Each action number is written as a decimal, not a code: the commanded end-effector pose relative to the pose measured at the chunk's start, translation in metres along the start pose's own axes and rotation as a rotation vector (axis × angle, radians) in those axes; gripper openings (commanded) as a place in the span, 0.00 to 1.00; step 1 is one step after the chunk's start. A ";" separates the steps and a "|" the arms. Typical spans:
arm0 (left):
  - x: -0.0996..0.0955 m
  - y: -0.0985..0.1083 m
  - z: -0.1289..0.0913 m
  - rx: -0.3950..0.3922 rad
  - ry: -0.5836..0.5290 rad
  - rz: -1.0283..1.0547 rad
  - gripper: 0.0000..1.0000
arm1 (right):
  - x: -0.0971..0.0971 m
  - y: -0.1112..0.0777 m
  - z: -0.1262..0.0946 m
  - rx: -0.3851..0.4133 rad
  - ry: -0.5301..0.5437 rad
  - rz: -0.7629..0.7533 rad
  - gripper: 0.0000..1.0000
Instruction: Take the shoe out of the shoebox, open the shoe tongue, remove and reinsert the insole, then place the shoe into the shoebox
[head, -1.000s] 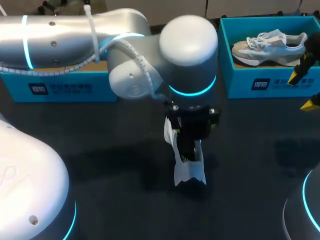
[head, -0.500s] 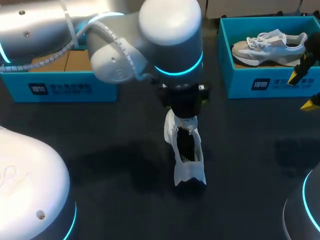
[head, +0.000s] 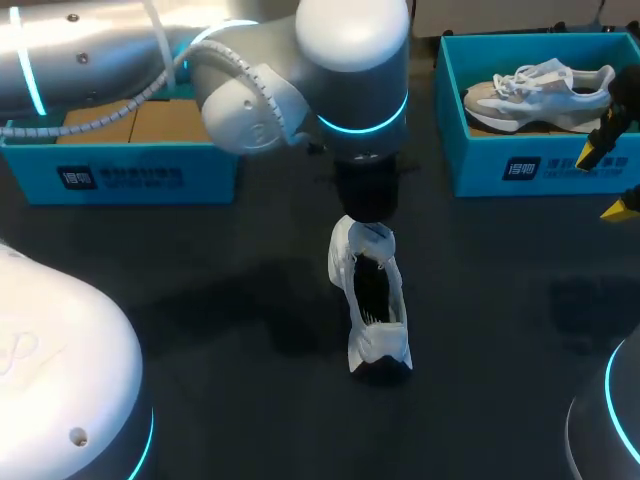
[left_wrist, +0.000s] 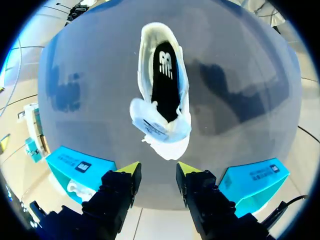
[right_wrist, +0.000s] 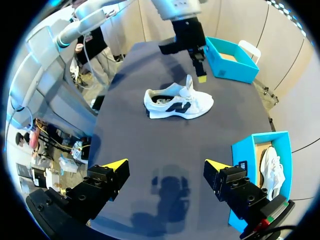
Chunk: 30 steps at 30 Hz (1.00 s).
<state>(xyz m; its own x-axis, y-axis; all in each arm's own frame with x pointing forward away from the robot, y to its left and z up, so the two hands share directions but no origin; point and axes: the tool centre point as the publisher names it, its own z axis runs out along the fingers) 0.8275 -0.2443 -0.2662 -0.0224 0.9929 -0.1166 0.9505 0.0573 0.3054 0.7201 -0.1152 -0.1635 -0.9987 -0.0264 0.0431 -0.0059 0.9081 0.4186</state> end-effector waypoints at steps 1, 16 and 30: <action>-0.007 0.002 0.017 0.028 -0.006 0.014 0.46 | -0.002 0.000 0.001 0.003 0.003 0.002 1.00; 0.008 -0.032 0.045 0.112 0.015 0.055 0.44 | -0.002 0.000 0.001 0.003 0.003 0.002 1.00; 0.007 -0.056 0.035 0.121 -0.004 -0.007 0.33 | -0.002 0.000 0.001 0.003 0.003 0.002 1.00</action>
<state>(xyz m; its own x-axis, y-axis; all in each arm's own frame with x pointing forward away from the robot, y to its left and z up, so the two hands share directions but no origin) 0.7912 -0.2465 -0.3169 -0.0273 0.9926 -0.1183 0.9827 0.0483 0.1786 0.7203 -0.1152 -0.1635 -0.9987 -0.0262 0.0433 -0.0057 0.9082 0.4186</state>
